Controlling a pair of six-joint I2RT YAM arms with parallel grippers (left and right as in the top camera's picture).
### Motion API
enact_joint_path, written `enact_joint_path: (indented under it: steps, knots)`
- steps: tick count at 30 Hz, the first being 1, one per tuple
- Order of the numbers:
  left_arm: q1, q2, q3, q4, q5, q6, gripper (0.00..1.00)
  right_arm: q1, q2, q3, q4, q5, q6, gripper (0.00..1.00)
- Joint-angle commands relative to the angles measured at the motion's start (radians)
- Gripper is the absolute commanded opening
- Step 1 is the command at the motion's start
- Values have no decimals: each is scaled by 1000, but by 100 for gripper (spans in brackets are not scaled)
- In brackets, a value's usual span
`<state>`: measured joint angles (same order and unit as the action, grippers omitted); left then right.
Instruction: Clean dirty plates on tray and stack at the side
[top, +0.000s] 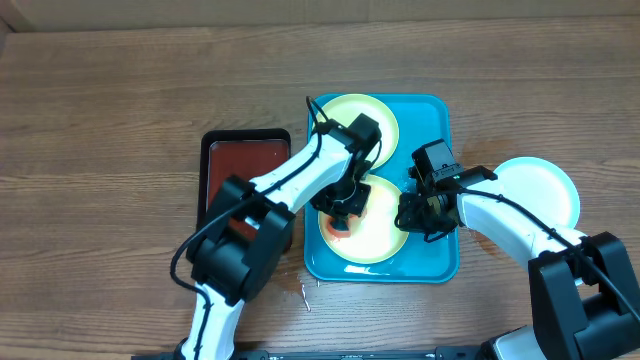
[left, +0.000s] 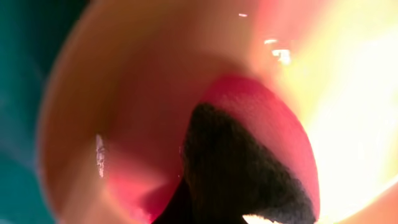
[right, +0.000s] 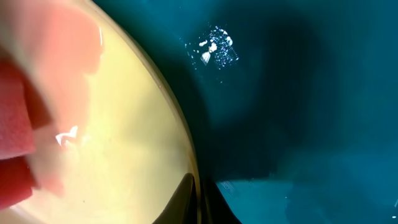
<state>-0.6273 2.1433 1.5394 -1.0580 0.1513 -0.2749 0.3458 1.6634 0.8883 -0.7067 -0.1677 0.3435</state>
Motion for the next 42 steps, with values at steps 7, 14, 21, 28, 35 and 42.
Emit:
enact_joint_path:
  steps: [7,14,21,28,35,42]
  knots:
    - [12,46,-25,-21,-136,-32,4,-3,6,-5,3,80,244,4]
    - [-10,46,60,-48,80,-16,4,-6,6,-5,-1,136,293,4]
    - [-42,46,60,-43,187,-16,4,-27,6,-4,14,174,341,4]
    - [-46,46,60,-45,122,-18,4,-27,6,-4,13,174,338,4]
    - [-42,47,37,-60,-249,-45,4,-27,6,-4,10,174,338,4]
    - [-11,46,30,-68,-462,-144,4,-27,6,-4,2,174,331,4]
